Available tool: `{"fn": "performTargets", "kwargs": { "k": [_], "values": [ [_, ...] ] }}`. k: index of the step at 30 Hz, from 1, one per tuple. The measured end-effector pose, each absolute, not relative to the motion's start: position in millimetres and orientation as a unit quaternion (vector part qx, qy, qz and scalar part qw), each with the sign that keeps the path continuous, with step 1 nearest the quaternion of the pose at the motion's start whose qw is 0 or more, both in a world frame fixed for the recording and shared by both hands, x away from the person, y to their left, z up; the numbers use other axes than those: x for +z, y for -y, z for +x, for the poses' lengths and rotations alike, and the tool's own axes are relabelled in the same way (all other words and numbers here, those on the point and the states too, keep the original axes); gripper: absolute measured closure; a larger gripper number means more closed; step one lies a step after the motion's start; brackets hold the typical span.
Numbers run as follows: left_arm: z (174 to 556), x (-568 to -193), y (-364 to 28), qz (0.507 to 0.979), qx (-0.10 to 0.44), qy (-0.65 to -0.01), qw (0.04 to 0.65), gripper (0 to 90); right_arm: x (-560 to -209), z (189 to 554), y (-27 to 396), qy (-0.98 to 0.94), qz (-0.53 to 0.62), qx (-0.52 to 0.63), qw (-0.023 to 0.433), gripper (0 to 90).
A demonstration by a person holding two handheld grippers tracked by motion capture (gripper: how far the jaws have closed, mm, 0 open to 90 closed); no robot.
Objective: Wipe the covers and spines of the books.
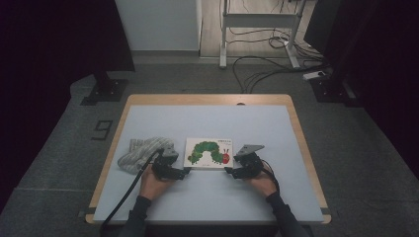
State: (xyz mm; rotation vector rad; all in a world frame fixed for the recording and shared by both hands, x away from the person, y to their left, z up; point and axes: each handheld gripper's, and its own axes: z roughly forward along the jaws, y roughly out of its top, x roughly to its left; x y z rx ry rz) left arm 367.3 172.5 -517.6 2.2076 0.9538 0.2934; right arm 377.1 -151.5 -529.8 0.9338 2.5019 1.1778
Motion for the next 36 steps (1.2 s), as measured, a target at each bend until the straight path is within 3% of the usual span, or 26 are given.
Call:
{"fn": "performTargets", "kwargs": {
  "k": [11,16,23,36],
  "values": [
    [352,-508,-174,0.862,0.119,-0.355,0.341,5.8,-524,371,157,-0.848,0.32,0.406,0.119,13.7],
    [341,-502,-176,0.869,0.122,-0.348,0.33,0.1,-515,364,162,-0.848,0.314,0.408,0.124,11.9],
    [325,-492,-183,0.867,0.128,-0.341,0.339,0.0,-503,353,172,-0.851,0.307,0.405,0.133,1.6],
    [296,-496,-208,0.861,0.143,-0.338,0.352,0.0,-497,334,208,-0.846,0.32,0.396,0.157,0.7]
  ]
}}
